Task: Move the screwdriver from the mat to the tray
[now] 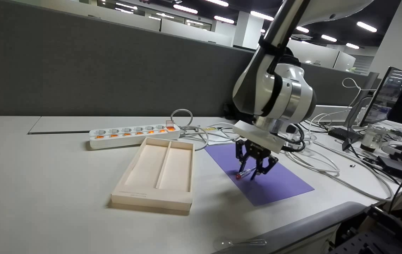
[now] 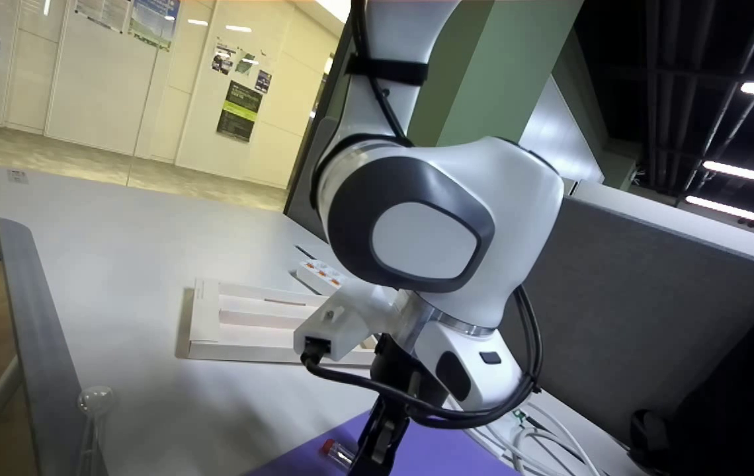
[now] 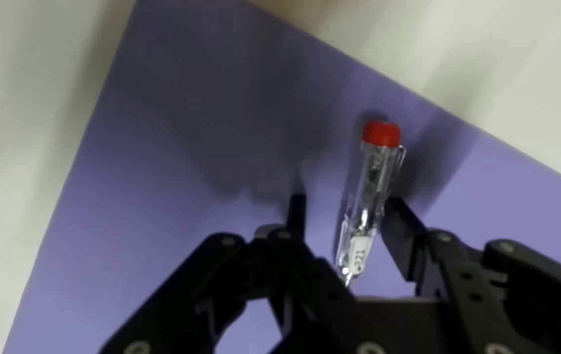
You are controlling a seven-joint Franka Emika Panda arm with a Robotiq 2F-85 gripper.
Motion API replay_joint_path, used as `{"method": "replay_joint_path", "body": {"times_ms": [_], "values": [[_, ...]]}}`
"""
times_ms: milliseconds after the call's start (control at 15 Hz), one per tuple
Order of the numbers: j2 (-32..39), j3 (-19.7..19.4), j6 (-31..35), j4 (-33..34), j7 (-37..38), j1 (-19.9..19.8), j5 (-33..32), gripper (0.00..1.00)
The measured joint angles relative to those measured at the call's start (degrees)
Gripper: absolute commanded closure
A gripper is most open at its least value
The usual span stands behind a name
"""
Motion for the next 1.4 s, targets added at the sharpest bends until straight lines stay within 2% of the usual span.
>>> {"method": "replay_joint_path", "body": {"times_ms": [133, 467, 933, 1200, 1400], "values": [[-0.02, -0.44, 0.0, 0.02, -0.55, 0.41, -0.01, 0.99], [-0.48, -2.56, -1.67, 1.18, -0.72, 4.07, -0.9, 0.95], [-1.33, -9.06, -3.05, 4.39, 0.85, 16.93, -9.81, 0.95], [-1.46, -10.6, -3.02, 7.11, 2.14, 23.19, -13.29, 0.95], [-1.76, -10.71, -3.56, 9.63, 2.67, 25.77, -14.05, 0.95]]}}
